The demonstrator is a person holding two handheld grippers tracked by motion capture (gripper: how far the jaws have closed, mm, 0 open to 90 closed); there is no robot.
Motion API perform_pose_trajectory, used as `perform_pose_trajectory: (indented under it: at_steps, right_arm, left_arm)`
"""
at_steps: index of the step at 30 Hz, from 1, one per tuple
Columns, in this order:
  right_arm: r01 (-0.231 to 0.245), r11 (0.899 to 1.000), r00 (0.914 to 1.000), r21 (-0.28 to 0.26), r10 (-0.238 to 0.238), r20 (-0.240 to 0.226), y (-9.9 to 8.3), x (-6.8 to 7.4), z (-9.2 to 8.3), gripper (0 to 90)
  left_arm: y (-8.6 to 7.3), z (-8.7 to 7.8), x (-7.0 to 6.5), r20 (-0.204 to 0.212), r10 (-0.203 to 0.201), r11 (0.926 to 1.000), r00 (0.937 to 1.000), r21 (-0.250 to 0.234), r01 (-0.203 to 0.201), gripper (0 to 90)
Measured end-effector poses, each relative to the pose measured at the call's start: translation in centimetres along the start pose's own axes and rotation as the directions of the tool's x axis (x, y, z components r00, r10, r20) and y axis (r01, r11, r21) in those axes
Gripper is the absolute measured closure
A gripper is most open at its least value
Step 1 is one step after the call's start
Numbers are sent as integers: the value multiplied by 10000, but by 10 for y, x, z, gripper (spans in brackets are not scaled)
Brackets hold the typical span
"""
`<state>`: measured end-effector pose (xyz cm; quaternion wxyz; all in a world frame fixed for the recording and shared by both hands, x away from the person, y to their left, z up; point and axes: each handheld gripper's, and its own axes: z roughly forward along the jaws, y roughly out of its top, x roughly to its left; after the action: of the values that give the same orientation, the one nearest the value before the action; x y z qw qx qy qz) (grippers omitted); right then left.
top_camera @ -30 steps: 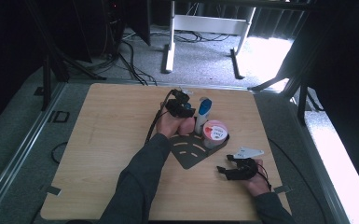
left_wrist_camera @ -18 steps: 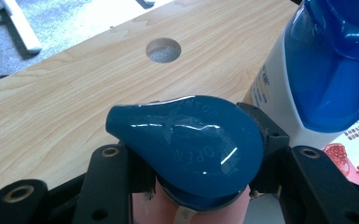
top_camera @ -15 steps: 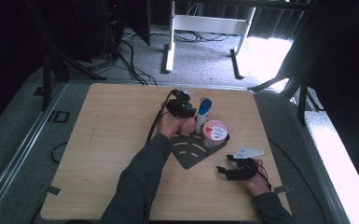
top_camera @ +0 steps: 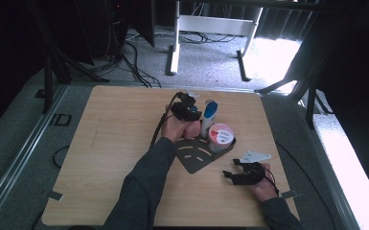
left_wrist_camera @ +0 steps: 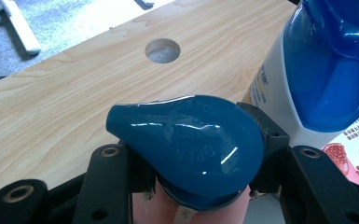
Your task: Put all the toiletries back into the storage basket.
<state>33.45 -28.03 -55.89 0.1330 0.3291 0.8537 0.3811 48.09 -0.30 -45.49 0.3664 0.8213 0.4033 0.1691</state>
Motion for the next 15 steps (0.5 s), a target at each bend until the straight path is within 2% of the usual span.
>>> perform_pose_trajectory:
  at_steps: [9,12,15]
  right_arm:
    - [16,10000,10000,3,-16,34,0,0,0,290]
    - [15,10000,10000,0,-15,36,0,1,0,290]
    - [22,10000,10000,-2,-22,39,0,1,0,290]
  left_arm:
    - [-1,-1,-1,70,86,9999,9999,107,-87,519]
    - [0,-3,1,299,-162,9999,9994,-29,162,509]
    - [0,-3,-1,259,-119,9999,9996,-9,120,488]
